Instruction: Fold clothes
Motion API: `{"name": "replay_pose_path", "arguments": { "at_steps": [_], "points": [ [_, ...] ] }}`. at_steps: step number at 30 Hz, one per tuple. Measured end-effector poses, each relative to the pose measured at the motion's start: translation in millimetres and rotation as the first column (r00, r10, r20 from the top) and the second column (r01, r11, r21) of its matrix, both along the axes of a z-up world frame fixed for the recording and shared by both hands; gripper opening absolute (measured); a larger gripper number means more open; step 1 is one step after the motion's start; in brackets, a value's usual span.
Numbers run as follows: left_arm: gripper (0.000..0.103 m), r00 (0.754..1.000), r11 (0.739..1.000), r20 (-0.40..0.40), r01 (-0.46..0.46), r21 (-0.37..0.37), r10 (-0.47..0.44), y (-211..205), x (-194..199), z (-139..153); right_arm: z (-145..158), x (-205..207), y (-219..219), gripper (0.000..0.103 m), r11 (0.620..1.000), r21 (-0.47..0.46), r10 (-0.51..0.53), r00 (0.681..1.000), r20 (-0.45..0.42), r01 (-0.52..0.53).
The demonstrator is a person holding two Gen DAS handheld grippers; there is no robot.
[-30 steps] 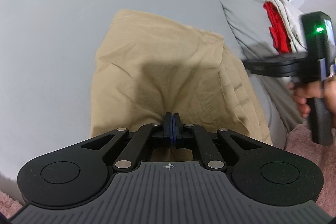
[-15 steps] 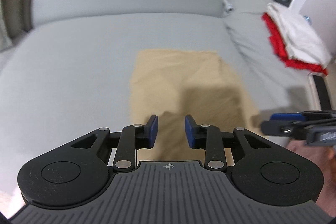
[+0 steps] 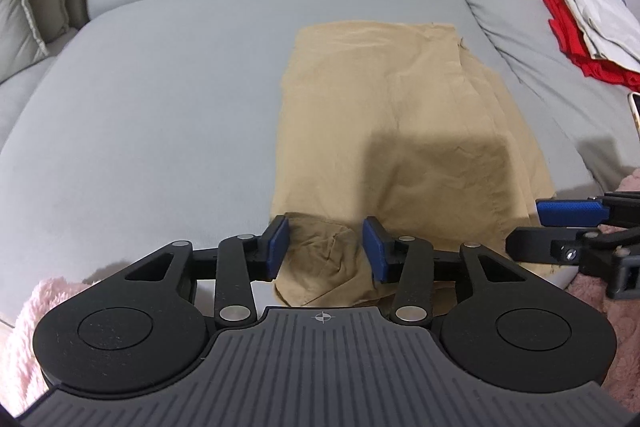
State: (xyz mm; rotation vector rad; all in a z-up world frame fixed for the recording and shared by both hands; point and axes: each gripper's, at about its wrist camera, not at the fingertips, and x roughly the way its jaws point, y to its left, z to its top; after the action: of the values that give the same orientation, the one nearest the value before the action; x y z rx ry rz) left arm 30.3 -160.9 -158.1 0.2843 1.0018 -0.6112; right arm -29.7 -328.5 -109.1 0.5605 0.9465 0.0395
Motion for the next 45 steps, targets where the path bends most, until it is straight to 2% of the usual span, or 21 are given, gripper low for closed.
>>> {"name": "replay_pose_path", "arguments": {
  "at_steps": [4, 9, 13, 18, 22, 26, 29, 32, 35, 36, 37, 38, 40, 42, 43, 44, 45],
  "points": [
    [0.049, 1.0, 1.0, 0.0, 0.0, 0.005, 0.0, -2, -1, 0, -6, -7, 0, 0.059, 0.999, 0.028, -0.022, 1.0, 0.003, 0.022],
    [0.05, 1.0, 1.0, 0.019, -0.008, 0.0, 0.008, 1, -5, 9, -1, -11, 3, 0.061, 1.0, -0.008, -0.017, 1.0, 0.017, 0.018],
    [0.051, 0.996, 0.995, 0.048, -0.072, -0.071, 0.076, 17, -6, 27, 4, -17, 1, 0.065, 0.999, -0.023, -0.037, 0.998, 0.043, 0.038],
    [0.061, 0.986, 0.974, 0.005, -0.166, -0.153, 0.168, 43, 9, 35, 9, -25, -13, 0.066, 0.992, -0.009, -0.124, 0.99, 0.072, 0.125],
    [0.068, 0.978, 0.964, -0.09, -0.202, -0.175, 0.188, 49, 33, 24, 5, -25, -30, 0.073, 0.977, 0.024, -0.213, 0.975, 0.064, 0.212],
    [0.071, 0.96, 0.963, -0.229, -0.204, -0.178, 0.161, 38, 56, 2, -17, -16, -57, 0.076, 0.939, 0.105, -0.327, 0.945, -0.013, 0.326],
    [0.072, 0.929, 0.951, -0.341, -0.227, -0.21, 0.146, 32, 69, -12, -32, -10, -70, 0.078, 0.91, 0.184, -0.368, 0.928, -0.057, 0.372],
    [0.073, 0.892, 0.943, -0.437, -0.233, -0.238, 0.111, 25, 80, -26, -52, -1, -86, 0.079, 0.848, 0.313, -0.409, 0.904, -0.124, 0.427],
    [0.074, 0.873, 0.935, -0.479, -0.244, -0.256, 0.096, 20, 86, -34, -69, 7, -99, 0.08, 0.75, 0.427, -0.48, 0.86, -0.175, 0.506],
    [0.073, 0.871, 0.935, -0.483, -0.239, -0.26, 0.089, 18, 86, -35, -70, 9, -100, 0.077, 0.744, 0.434, -0.483, 0.857, -0.178, 0.509],
    [0.068, 0.87, 0.936, -0.486, -0.234, -0.263, 0.081, 16, 86, -35, -71, 10, -101, 0.066, 0.739, 0.439, -0.485, 0.856, -0.182, 0.511],
    [0.065, 0.873, 0.939, -0.482, -0.225, -0.26, 0.076, 14, 85, -34, -71, 16, -99, 0.059, 0.765, 0.416, -0.456, 0.87, -0.188, 0.491],
    [0.053, 0.896, 0.956, -0.439, -0.18, -0.23, 0.063, 6, 79, -28, -70, 28, -94, 0.028, 0.816, 0.369, -0.396, 0.895, -0.205, 0.445],
    [0.044, 0.92, 0.969, -0.389, -0.141, -0.201, 0.053, -1, 72, -20, -62, 39, -80, 0.02, 0.904, 0.227, -0.326, 0.927, -0.184, 0.363],
    [0.038, 0.94, 0.979, -0.338, -0.11, -0.17, 0.047, -8, 64, -12, -52, 45, -69, 0.014, 0.943, 0.138, -0.28, 0.947, -0.156, 0.302],
    [0.035, 0.951, 0.985, -0.307, -0.092, -0.147, 0.043, -14, 60, -7, -43, 50, -58, 0.013, 0.97, 0.045, -0.23, 0.964, -0.132, 0.238],
    [0.031, 0.968, 0.992, -0.25, -0.062, -0.106, 0.034, -24, 50, 2, -36, 52, -50, 0.012, 0.979, -0.008, -0.205, 0.972, -0.116, 0.205]
  ]
}}
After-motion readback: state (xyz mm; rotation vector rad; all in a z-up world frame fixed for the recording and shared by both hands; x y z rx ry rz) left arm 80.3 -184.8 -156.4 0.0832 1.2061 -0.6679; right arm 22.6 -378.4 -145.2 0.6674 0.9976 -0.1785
